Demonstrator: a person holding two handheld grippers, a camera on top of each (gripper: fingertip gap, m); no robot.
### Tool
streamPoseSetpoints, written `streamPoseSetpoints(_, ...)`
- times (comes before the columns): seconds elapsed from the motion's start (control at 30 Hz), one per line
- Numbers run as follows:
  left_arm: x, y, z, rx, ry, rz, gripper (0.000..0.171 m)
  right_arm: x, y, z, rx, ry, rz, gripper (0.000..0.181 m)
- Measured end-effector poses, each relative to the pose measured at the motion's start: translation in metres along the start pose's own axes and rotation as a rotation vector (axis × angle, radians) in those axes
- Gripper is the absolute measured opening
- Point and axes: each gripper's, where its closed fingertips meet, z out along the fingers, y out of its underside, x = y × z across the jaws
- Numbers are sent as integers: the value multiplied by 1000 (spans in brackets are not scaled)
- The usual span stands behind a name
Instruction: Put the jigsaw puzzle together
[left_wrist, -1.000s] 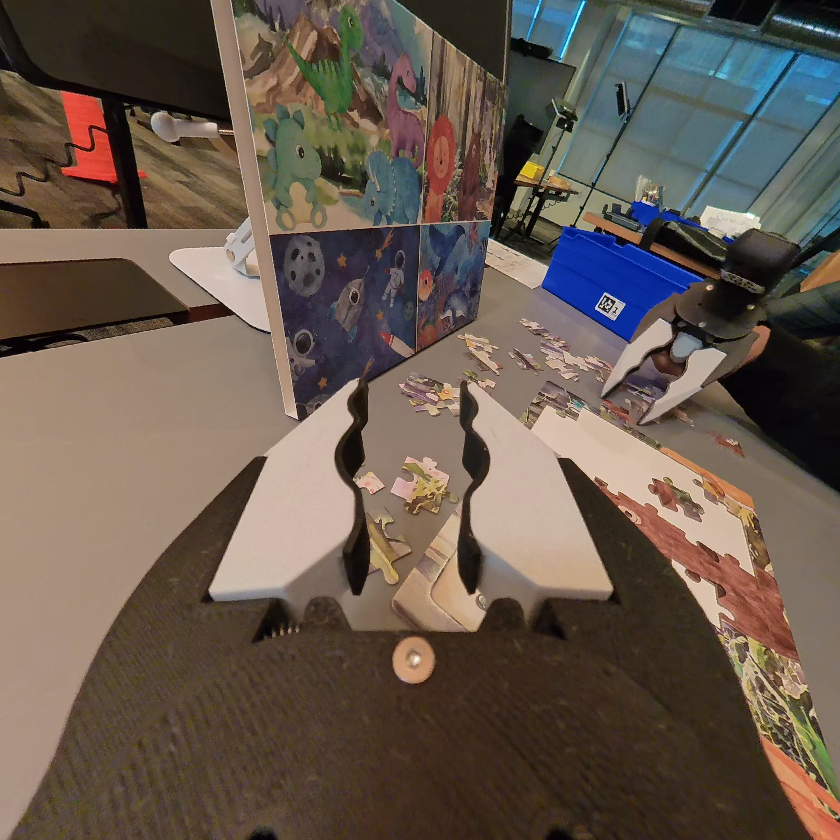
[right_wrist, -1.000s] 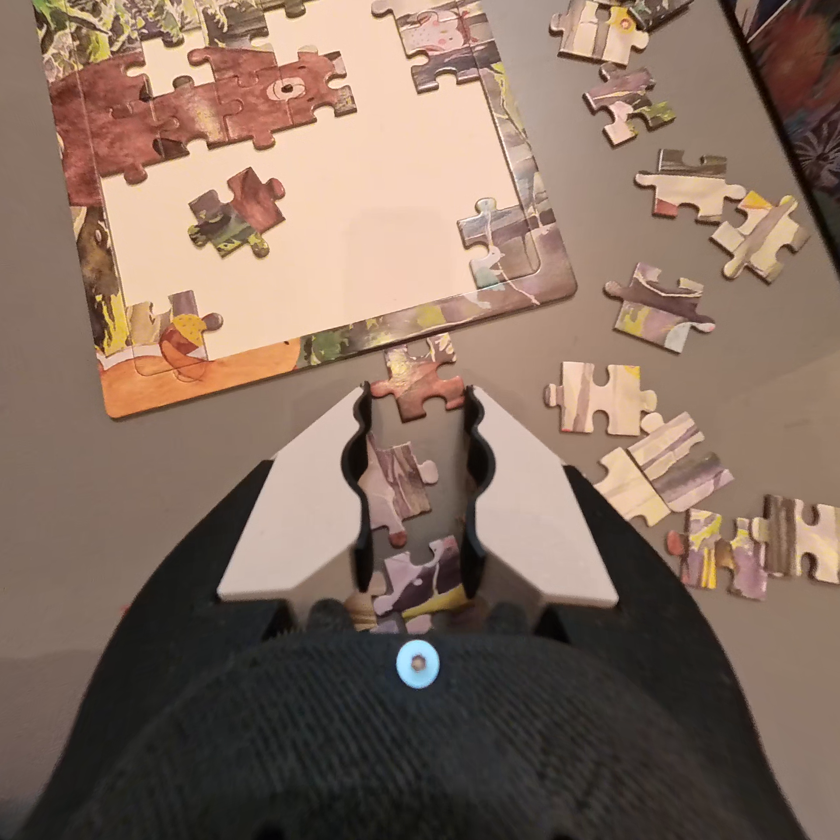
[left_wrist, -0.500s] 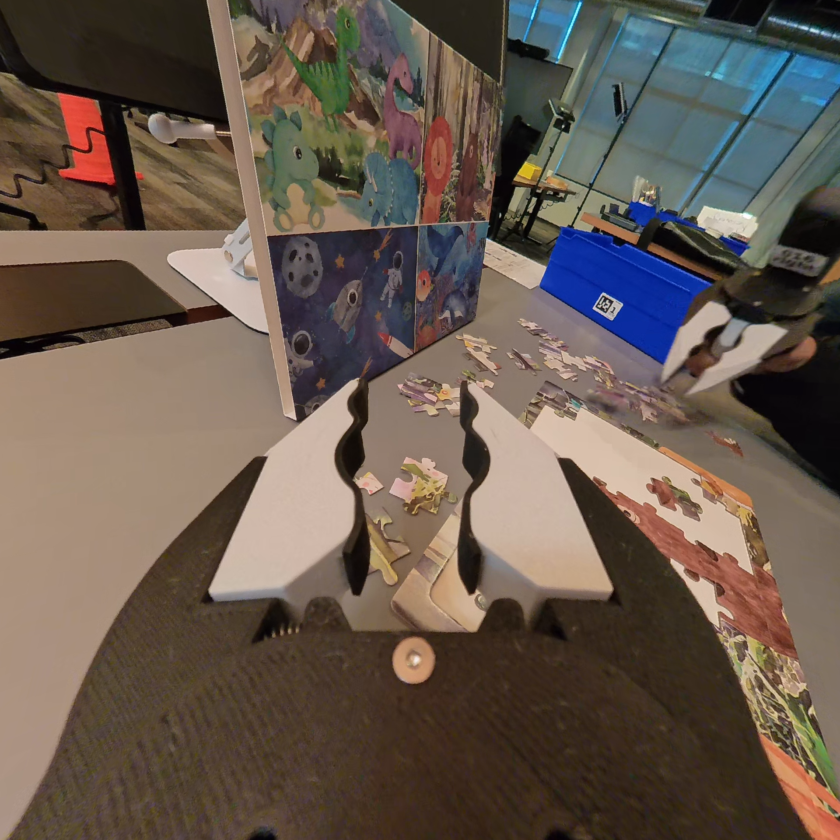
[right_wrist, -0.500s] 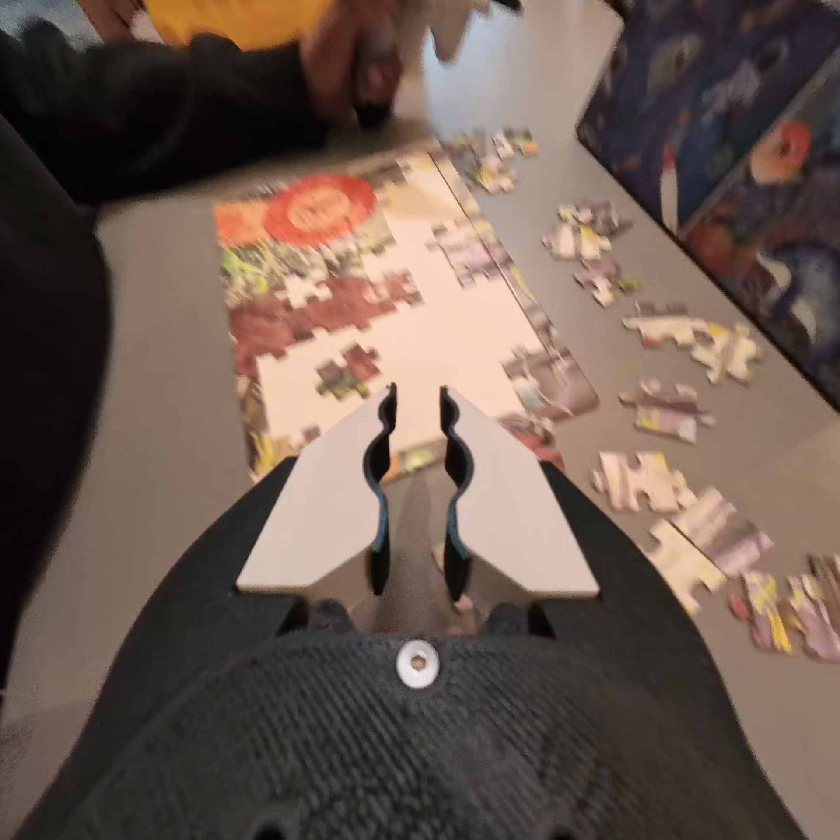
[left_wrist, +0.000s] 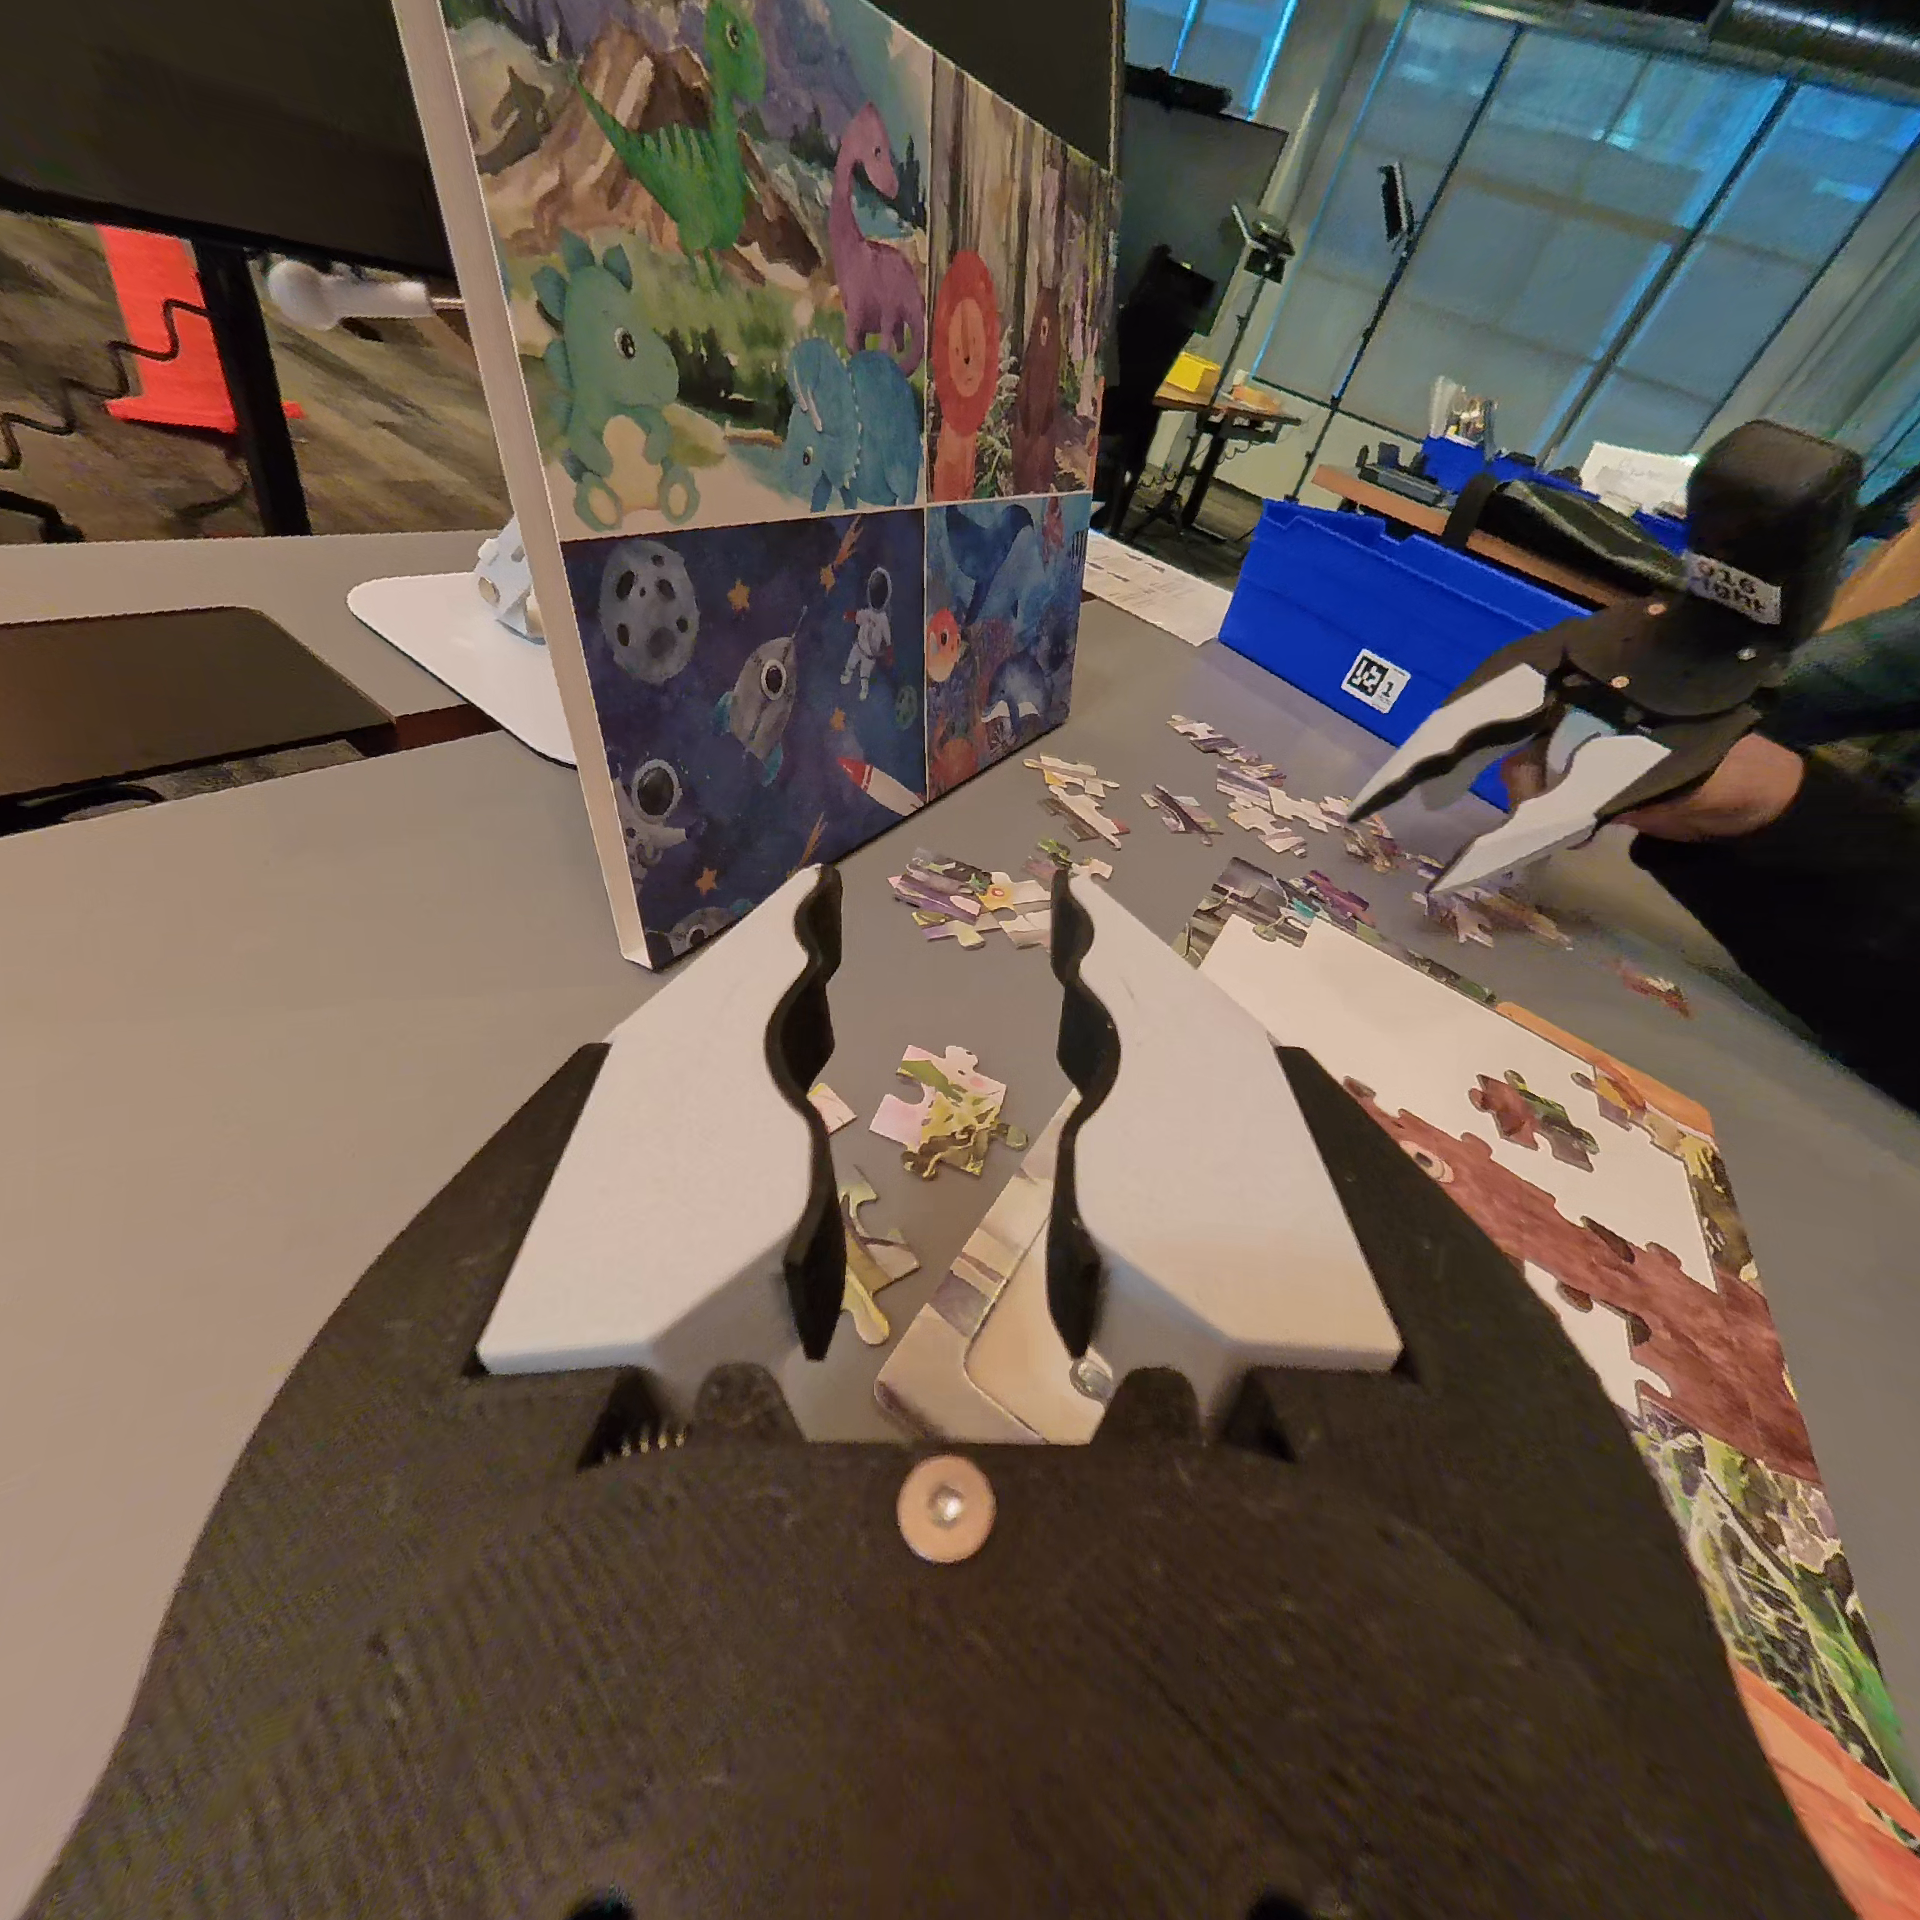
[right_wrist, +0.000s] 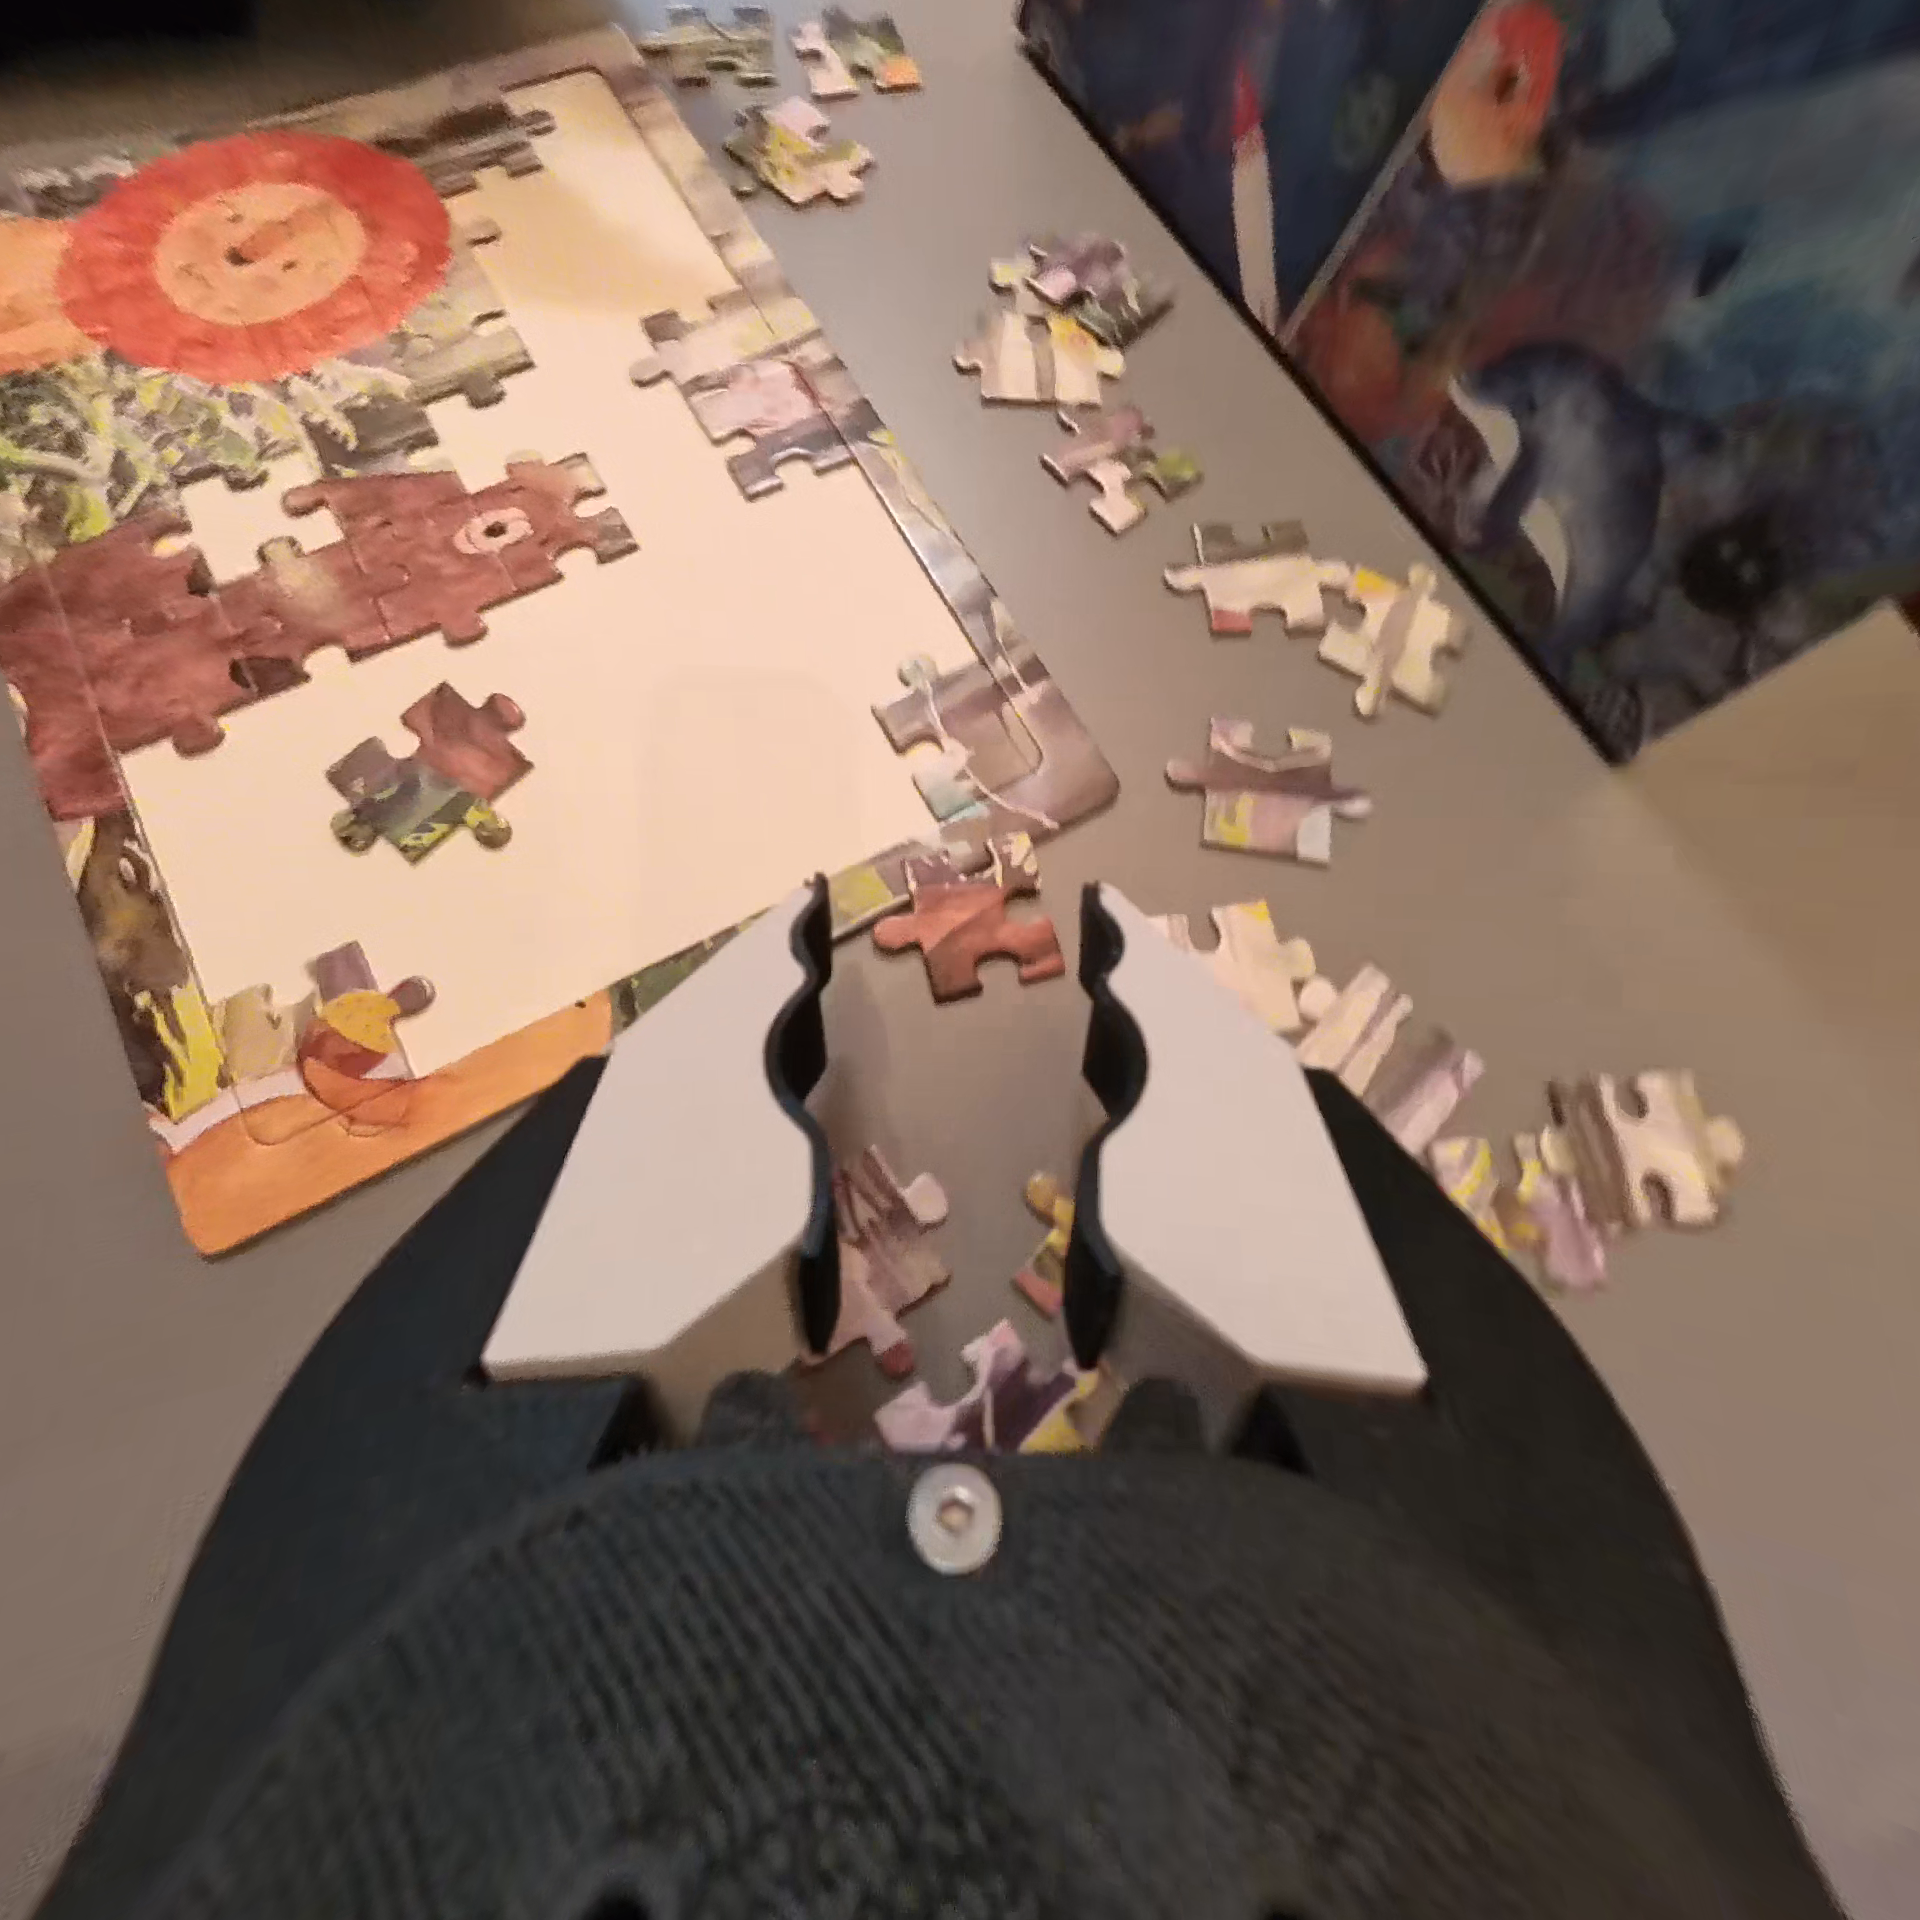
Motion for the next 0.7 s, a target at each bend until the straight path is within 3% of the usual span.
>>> streamPoseSetpoints(0.1,0,0,0,4,-2,1,39,4,-5,5,-36,-46,-121,42)
streamPoseSetpoints(0.23,0,0,0,1,4,-7,39,6,-10,13,-120,-165,-113,42)
streamPoseSetpoints(0.4,0,0,0,3,0,-4,39,5,10,24,-249,-184,-145,41)
streamPoseSetpoints(0.7,-1,0,0,3,10,-18,39,2,17,26,-269,-222,-78,32)
